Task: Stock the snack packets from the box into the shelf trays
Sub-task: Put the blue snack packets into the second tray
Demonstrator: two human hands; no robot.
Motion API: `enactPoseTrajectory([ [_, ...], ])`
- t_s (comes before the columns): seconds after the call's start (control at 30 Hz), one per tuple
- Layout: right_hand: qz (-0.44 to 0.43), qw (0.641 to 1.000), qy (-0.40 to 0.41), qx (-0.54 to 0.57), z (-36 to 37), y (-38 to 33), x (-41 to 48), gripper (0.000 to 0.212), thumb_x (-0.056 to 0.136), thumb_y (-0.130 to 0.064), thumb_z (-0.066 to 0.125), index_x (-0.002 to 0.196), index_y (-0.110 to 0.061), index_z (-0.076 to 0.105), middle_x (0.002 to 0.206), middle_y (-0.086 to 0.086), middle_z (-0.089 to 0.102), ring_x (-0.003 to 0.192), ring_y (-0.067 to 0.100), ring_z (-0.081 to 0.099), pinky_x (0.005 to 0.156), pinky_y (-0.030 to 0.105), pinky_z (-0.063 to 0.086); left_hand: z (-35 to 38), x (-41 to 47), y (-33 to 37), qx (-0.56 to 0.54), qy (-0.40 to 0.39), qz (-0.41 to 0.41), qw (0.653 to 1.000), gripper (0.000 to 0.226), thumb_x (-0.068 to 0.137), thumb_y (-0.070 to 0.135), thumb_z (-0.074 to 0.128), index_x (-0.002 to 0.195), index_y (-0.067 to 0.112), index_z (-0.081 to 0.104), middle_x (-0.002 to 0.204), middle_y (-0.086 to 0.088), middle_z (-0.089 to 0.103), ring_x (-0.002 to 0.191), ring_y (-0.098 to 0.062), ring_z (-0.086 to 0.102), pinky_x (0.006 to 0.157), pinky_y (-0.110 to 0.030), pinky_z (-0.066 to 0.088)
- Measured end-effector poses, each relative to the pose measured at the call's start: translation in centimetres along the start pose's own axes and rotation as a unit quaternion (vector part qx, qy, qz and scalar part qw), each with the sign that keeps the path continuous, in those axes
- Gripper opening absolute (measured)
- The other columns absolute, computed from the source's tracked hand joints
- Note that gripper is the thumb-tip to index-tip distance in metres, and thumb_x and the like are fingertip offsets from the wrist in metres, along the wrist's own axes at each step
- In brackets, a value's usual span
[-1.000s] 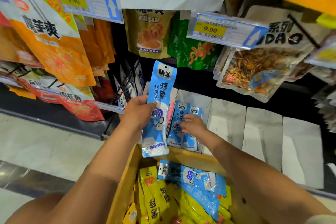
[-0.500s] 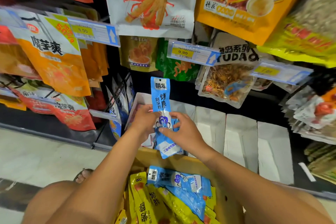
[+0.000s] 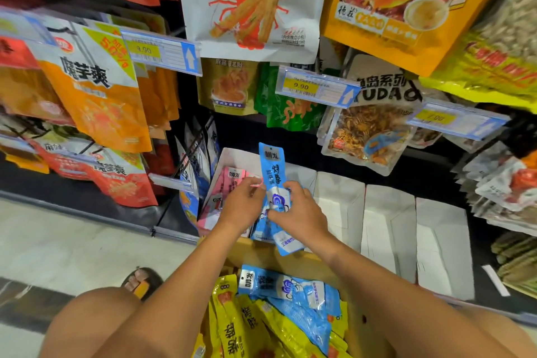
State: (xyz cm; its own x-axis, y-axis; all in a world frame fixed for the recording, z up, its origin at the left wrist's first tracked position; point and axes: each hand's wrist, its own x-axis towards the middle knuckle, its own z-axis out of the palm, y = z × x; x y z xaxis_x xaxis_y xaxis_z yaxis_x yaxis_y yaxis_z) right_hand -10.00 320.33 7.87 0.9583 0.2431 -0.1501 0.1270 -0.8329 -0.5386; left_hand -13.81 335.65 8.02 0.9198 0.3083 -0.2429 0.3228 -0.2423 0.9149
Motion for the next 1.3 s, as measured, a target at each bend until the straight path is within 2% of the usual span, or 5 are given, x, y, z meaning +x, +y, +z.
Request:
enactPoseTrajectory([
  [0.17,0.105,0.993,-0.035,-0.028,1.2,3.3,3.8,0.071,0.072,-0.065,0.069,0.134,-0.041,0.045,0.126,0.000,0.050,0.092,0.023,0.067,0.077,0.039,0.059,0.1,-1.1,-4.3,0.247,-0.058,0.010,0.967,0.056,0.105,0.054,0.043,0.158,0.036,0.034,0.165,-0.001,0.033,0.153,-0.026,0.026,0.122,-0.046,0.030],
  [0.4,0.175,0.981,-0.063,-0.049,4.3,5.9,7.1,0.077,0.079,-0.059,0.067,0.147,-0.031,0.042,0.139,0.007,0.044,0.107,0.028,0.062,0.086,0.039,0.056,0.9,-2.6,-9.6,0.492,-0.169,-0.001,0.854,0.066,0.100,0.072,0.015,0.159,0.051,-0.005,0.170,0.007,-0.018,0.154,-0.027,-0.027,0.125,-0.058,-0.011],
  [0.53,0.189,0.978,-0.068,-0.061,6.2,6.7,8.7,0.075,0.086,-0.055,0.065,0.150,-0.027,0.037,0.147,0.011,0.042,0.116,0.032,0.058,0.085,0.038,0.051,1.0,-2.9,-12.6,0.554,-0.178,-0.021,0.813,0.075,0.091,0.083,0.005,0.155,0.052,-0.018,0.168,0.004,-0.023,0.153,-0.031,-0.030,0.120,-0.064,-0.014],
  [0.83,0.203,0.973,-0.085,-0.073,10.6,9.0,11.0,0.081,0.089,-0.050,0.065,0.157,-0.025,0.028,0.156,0.016,0.028,0.122,0.034,0.058,0.097,0.041,0.053,1.3,-2.6,-14.0,0.563,-0.186,-0.016,0.805,0.080,0.088,0.087,0.005,0.148,0.052,-0.034,0.164,0.003,-0.036,0.149,-0.032,-0.037,0.119,-0.066,-0.013],
  [1.3,0.188,0.973,-0.080,-0.104,13.7,10.8,11.2,0.064,0.084,-0.047,0.074,0.133,-0.013,0.050,0.131,0.013,0.042,0.107,0.030,0.060,0.089,0.043,0.057,1.5,-2.6,-14.2,0.580,-0.205,-0.022,0.788,0.084,0.087,0.088,0.006,0.147,0.048,-0.038,0.160,-0.001,-0.042,0.143,-0.036,-0.044,0.116,-0.069,-0.014],
])
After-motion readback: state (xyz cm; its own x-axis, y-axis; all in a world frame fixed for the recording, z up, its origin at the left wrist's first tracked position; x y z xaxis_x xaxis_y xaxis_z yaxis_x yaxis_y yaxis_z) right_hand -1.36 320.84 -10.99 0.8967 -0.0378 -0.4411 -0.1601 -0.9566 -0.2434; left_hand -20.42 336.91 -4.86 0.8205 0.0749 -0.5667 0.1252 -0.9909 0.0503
